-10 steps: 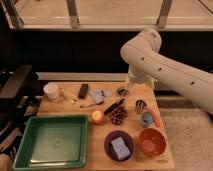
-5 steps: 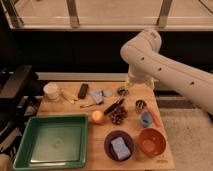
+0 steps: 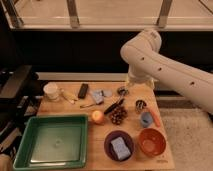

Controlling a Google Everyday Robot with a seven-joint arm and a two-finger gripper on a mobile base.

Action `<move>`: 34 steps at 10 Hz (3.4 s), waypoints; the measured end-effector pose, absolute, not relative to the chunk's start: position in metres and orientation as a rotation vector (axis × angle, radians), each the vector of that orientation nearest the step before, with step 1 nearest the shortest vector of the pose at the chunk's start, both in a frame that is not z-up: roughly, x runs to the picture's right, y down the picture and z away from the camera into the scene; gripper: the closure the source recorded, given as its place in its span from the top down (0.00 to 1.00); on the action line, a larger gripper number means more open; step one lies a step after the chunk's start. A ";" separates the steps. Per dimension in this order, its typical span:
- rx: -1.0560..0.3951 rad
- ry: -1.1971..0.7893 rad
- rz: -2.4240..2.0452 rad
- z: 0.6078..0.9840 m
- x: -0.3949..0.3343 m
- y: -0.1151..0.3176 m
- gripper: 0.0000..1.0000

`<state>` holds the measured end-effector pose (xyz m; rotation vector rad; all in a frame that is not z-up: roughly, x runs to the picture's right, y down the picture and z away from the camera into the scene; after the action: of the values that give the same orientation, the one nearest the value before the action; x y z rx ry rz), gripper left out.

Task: Place fork in red bowl

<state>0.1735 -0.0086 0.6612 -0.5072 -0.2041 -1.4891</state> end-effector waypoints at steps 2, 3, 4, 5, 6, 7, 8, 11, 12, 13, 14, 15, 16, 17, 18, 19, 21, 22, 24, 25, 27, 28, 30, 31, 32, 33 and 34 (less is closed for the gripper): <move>-0.440 -0.258 -1.519 0.672 0.163 -0.013 0.74; -0.416 -0.281 -1.539 0.679 0.153 -0.014 0.74; -0.371 -0.329 -1.555 0.691 0.133 -0.017 0.74; -0.353 -0.367 -1.554 0.703 0.127 -0.014 0.74; -0.337 -0.406 -1.556 0.713 0.117 -0.011 0.74; -0.323 -0.455 -1.570 0.724 0.101 -0.006 0.74; -0.313 -0.516 -1.583 0.738 0.085 0.000 0.74; -0.263 -0.600 -1.597 0.766 0.046 0.011 0.74; -0.229 -0.609 -1.611 0.775 0.033 0.010 0.74; -0.203 -0.608 -1.618 0.784 0.026 0.006 0.74; -0.184 -0.606 -1.630 0.798 0.019 0.001 0.74; -0.180 -0.609 -1.633 0.801 0.016 0.000 0.74; -0.181 -0.607 -1.631 0.801 0.018 0.000 0.74; -0.183 -0.607 -1.630 0.801 0.019 0.000 0.74; -0.182 -0.610 -1.633 0.801 0.016 0.000 0.74; -0.180 -0.609 -1.634 0.801 0.018 -0.001 0.74; -0.144 -0.639 -1.619 0.814 0.016 0.001 0.74; -0.121 -0.658 -1.616 0.827 0.011 0.003 0.74; -0.103 -0.695 -1.609 0.857 0.003 0.011 0.74; -0.103 -0.708 -1.607 0.869 0.000 0.014 0.74; -0.123 -0.724 -1.597 0.889 0.002 0.027 0.74; -0.144 -0.736 -1.583 0.904 0.009 0.037 0.74; -0.175 -0.763 -1.561 0.923 0.015 0.050 0.74; -0.179 -0.781 -1.549 0.931 0.015 0.056 0.74; -0.170 -0.801 -1.534 0.936 0.014 0.059 0.74; -0.166 -0.816 -1.522 0.938 0.014 0.060 0.74; -0.162 -0.834 -1.514 0.941 0.010 0.063 0.74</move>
<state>0.0103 0.0626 0.9406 -0.1621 -0.8340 -1.5140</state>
